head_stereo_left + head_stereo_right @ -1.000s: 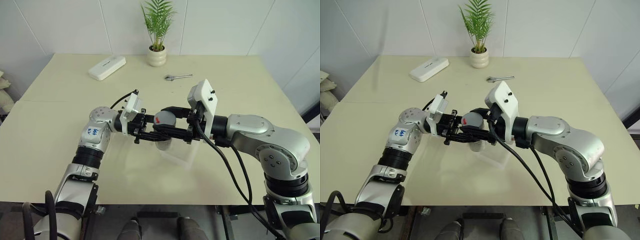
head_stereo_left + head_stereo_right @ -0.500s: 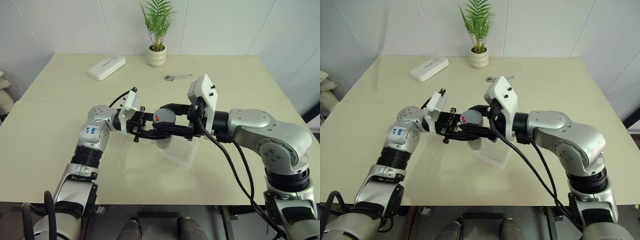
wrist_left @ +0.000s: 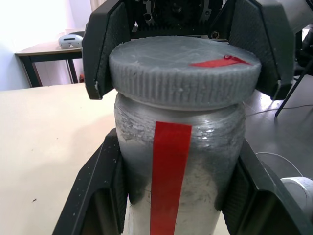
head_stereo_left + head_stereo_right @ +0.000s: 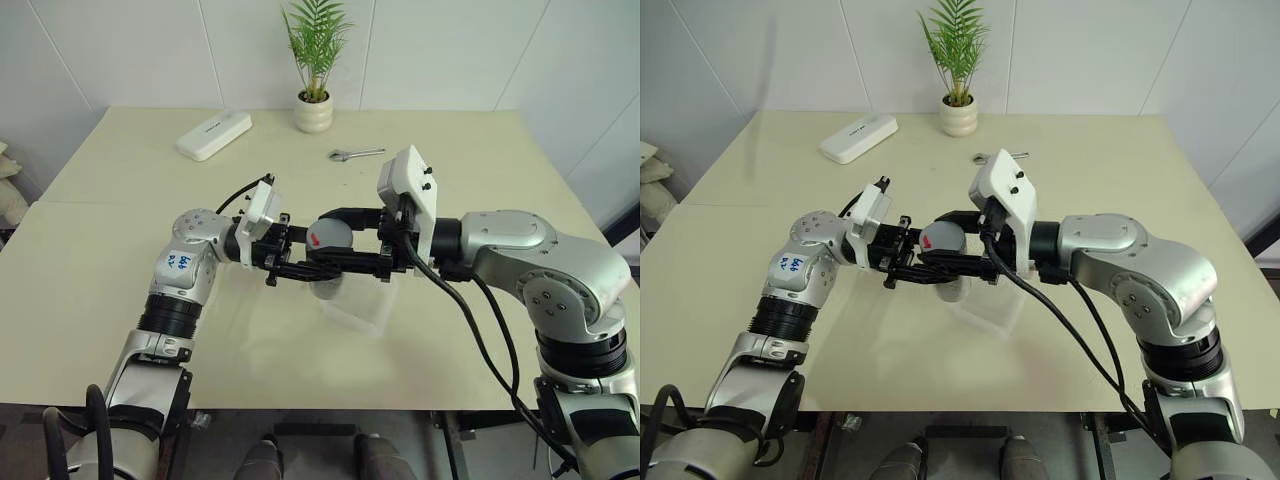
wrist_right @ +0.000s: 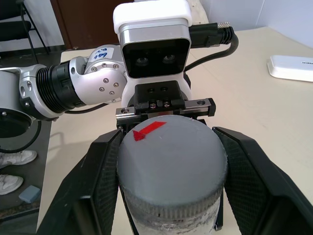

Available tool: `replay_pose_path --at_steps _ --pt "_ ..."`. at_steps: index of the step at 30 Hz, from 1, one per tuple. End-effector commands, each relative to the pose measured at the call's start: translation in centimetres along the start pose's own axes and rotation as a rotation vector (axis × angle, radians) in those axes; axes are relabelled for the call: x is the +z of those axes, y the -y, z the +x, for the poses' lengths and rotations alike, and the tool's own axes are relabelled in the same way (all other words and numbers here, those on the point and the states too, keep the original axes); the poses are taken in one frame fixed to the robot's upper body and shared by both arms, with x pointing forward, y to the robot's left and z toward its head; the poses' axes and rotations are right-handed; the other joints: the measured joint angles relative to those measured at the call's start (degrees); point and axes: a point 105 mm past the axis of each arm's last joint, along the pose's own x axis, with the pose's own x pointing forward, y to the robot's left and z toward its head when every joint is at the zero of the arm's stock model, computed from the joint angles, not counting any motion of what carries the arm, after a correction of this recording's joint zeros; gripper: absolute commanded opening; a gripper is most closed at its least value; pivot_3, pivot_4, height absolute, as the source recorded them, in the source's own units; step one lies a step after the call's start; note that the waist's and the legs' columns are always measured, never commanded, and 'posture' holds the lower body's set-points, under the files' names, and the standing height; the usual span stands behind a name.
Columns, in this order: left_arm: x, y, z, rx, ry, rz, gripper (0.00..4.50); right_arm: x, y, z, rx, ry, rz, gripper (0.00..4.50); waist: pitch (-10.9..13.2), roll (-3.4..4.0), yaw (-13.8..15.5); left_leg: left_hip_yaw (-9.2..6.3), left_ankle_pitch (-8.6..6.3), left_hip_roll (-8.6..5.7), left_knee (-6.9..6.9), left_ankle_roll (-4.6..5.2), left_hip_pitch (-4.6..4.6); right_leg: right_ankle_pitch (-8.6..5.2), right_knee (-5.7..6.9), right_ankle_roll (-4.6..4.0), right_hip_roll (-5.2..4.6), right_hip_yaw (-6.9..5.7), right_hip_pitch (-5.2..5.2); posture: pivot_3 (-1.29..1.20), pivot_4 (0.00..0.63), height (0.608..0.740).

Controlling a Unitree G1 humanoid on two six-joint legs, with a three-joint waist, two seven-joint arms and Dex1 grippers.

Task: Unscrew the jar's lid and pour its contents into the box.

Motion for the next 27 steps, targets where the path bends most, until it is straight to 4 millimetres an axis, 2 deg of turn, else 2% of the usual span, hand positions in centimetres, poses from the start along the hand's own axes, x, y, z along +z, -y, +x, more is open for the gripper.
replay_pose_path --at_steps 1,27 --pt "-1.7 1.5 0.0 -0.06 -0.041 -0.059 1.98 4.4 2.7 -2.5 -0.193 0.112 -0.187 2.55 0.0 0.0 0.0 0.0 0.0 0.0 0.0 0.0 0.0 0.0 0.0 0.0 0.0 0.0 0.0 0.0 0.15 0.74" --pt "-2.7 1.9 0.5 -0.069 -0.034 -0.09 1.98 5.6 3.3 -2.3 -0.201 0.173 -0.196 2.55 0.0 0.0 0.0 0.0 0.0 0.0 0.0 0.0 -0.01 0.0 -0.01 0.0 0.0 0.0 -0.01 0.0 0.15 0.74"
